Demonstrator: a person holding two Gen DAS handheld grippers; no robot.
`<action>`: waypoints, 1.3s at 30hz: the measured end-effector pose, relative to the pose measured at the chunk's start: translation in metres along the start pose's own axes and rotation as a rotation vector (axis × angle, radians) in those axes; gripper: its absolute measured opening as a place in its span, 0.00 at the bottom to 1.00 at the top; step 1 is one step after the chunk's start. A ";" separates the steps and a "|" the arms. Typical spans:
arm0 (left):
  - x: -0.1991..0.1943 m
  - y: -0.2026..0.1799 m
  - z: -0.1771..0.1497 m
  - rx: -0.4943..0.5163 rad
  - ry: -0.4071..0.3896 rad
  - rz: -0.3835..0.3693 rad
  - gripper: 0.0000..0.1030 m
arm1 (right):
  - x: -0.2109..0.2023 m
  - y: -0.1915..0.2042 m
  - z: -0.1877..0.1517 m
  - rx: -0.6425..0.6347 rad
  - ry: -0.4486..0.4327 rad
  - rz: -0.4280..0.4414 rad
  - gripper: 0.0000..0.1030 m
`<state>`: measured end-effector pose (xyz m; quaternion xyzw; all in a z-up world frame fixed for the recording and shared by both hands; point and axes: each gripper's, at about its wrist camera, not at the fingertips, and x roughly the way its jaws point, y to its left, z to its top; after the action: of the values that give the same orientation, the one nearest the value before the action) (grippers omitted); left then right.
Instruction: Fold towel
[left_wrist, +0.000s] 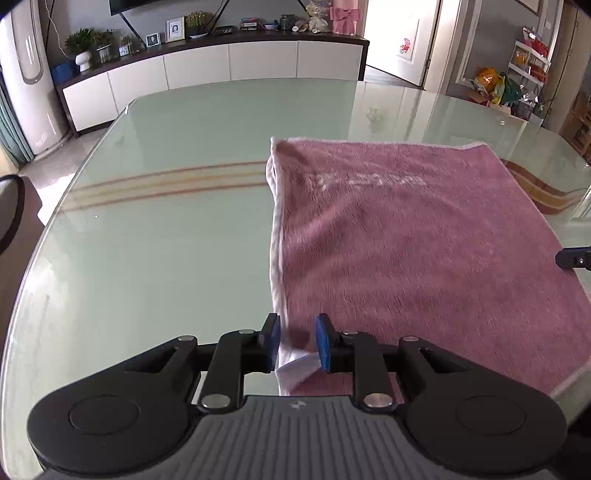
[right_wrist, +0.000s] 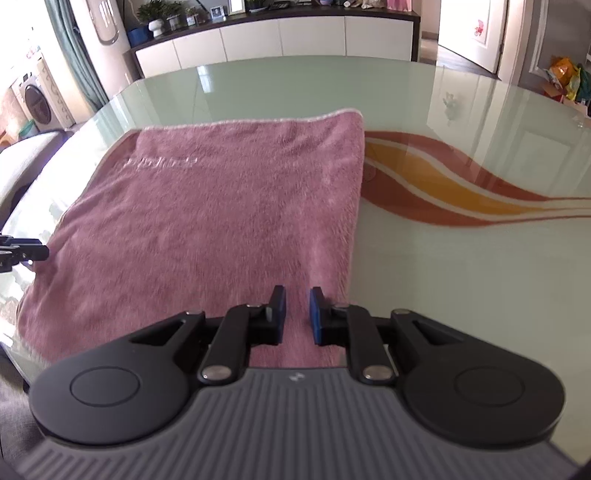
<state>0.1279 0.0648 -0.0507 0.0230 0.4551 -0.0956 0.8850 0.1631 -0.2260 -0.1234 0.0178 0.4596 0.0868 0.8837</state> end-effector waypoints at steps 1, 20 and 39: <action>-0.005 -0.001 -0.005 0.001 -0.002 -0.006 0.26 | -0.003 -0.001 -0.003 -0.005 0.005 -0.002 0.13; -0.048 -0.020 -0.071 0.007 0.041 -0.017 0.35 | -0.049 -0.006 -0.053 -0.027 0.074 -0.022 0.38; -0.044 -0.038 -0.081 0.115 0.022 0.008 0.45 | -0.047 -0.007 -0.073 0.031 0.103 0.012 0.39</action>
<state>0.0308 0.0439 -0.0608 0.0768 0.4586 -0.1181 0.8774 0.0779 -0.2440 -0.1283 0.0297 0.5057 0.0860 0.8579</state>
